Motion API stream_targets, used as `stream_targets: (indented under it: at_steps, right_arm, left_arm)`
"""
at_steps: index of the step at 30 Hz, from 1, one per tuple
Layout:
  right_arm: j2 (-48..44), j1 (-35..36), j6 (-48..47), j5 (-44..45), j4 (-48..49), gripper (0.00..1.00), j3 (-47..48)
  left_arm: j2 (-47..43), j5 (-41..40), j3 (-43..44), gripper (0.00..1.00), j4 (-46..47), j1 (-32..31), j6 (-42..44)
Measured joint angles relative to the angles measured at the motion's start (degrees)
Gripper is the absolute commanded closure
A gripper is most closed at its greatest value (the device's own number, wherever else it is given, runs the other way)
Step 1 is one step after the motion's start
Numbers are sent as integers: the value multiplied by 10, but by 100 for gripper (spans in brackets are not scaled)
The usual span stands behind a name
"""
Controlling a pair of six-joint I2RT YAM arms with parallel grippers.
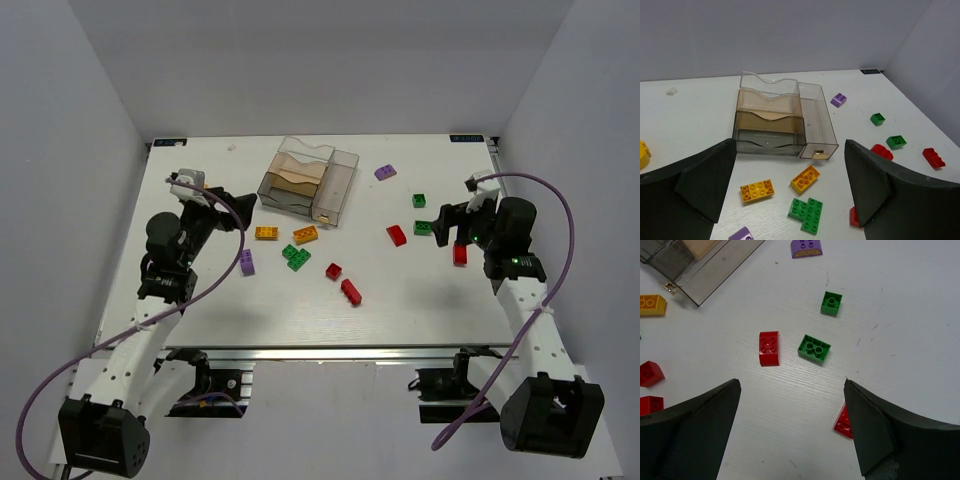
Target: Sort the legos into containers by color
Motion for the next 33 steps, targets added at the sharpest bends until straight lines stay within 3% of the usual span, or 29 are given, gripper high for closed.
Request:
stream_targets:
  at_steps: [8,10,15,16,17,18,19,20,23,24,26,27,30,33]
  right_arm:
    - [-5,0,-21,-21,-12,11,1]
    - [-8,0,-43,-38,-24,11,3]
    - [-4,1,-100,-80,-51,11,21]
    - [-2,0,-104,-81,-53,11,25]
    - [0,0,-106,-84,-53,11,28]
    - [2,0,-108,-90,-52,11,29]
    - [5,0,-110,-99,-53,11,29]
    - [7,0,-110,-109,-56,11,29]
    - [14,0,-101,-134,-62,66,29]
    - [15,0,-97,-139,-63,87,29]
    - [17,0,-81,-143,-64,83,29]
    - [18,0,-73,-144,-65,60,29]
    - [21,0,-60,-144,-68,37,29]
    - [25,1,-57,-144,-74,34,29]
  left_arm:
    - [41,-18,25,2,-38,0,-10]
    - [51,-26,33,20,-49,0,-10]
    - [74,-56,54,99,-76,0,-11]
    - [83,-64,61,100,-85,0,-10]
    - [94,-75,70,96,-96,0,-7]
    - [104,-83,77,68,-102,0,-5]
    - [117,-94,87,47,-114,1,0]
    - [133,-107,100,32,-131,1,1]
    - [200,-154,147,3,-184,3,-2]
    - [229,-169,166,2,-203,4,-4]
    - [287,-199,202,2,-234,4,-13]
    - [324,-217,225,2,-253,5,-16]
    - [429,-275,294,2,-299,7,-28]
    - [513,-324,349,2,-330,8,-32]
